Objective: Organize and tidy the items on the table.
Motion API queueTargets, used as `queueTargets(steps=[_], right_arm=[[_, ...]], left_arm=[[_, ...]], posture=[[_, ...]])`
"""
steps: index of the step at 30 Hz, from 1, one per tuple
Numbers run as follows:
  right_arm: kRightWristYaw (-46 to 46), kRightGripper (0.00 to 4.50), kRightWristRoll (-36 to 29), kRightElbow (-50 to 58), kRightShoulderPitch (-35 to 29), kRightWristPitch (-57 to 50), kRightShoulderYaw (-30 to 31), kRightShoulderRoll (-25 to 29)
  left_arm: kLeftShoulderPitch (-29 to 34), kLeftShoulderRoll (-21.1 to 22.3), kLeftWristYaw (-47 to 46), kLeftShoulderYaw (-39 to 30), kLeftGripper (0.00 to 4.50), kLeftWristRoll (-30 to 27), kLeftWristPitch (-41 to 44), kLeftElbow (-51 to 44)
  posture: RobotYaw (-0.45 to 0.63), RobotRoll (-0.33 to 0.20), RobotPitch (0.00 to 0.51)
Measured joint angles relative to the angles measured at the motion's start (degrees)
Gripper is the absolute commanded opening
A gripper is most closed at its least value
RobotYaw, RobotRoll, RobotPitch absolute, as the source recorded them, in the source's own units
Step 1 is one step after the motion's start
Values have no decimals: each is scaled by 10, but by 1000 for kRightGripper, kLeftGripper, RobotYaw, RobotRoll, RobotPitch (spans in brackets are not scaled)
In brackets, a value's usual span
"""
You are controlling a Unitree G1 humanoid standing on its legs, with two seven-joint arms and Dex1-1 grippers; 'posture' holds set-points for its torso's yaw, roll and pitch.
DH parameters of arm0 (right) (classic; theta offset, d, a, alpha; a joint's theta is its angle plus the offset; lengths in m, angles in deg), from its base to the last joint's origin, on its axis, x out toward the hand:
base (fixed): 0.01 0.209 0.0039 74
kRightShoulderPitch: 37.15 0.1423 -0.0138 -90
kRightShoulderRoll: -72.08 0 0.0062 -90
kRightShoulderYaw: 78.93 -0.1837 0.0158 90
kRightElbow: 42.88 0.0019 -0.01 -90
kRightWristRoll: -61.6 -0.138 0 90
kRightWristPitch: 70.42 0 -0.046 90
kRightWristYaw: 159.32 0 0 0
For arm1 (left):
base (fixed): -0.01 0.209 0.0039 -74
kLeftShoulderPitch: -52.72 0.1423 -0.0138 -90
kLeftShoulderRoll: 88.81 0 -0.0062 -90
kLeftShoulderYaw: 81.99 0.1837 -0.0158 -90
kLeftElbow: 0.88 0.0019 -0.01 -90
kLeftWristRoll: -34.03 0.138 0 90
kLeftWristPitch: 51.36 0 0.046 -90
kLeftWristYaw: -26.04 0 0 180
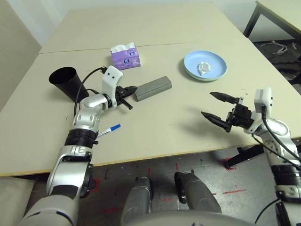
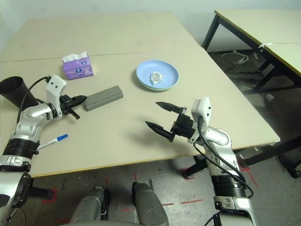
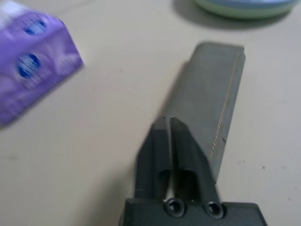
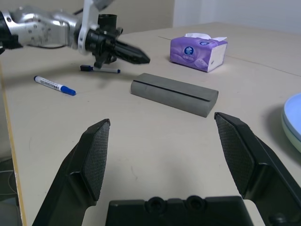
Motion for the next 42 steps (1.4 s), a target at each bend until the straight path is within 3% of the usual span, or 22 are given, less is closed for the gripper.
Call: queueTargets(steps=[10, 24, 30, 35, 42], right_arm=[[17, 4500, 2, -20, 16, 8, 11, -8], [222, 4500, -20, -41, 41, 30, 49, 18], [240, 4500, -19, -49, 60, 35, 63, 8], [228, 4500, -19, -40, 57, 30, 64, 5], [212, 4500, -16, -36, 42, 27, 64, 6]], left_arm=[[75, 84, 25, -16, 4470, -27, 92, -129], [207, 314, 184, -36, 4470, -89, 219, -306], [265, 396, 250, -40, 4470, -131, 272, -393], [284, 428, 262, -40, 4470, -140, 291, -422], [290, 443, 251, -7, 4470, -92, 251, -399]], posture=[[-191, 0, 133], [-153, 0, 138], [-149, 0, 143], [-162, 0, 145], [-173, 0, 147]])
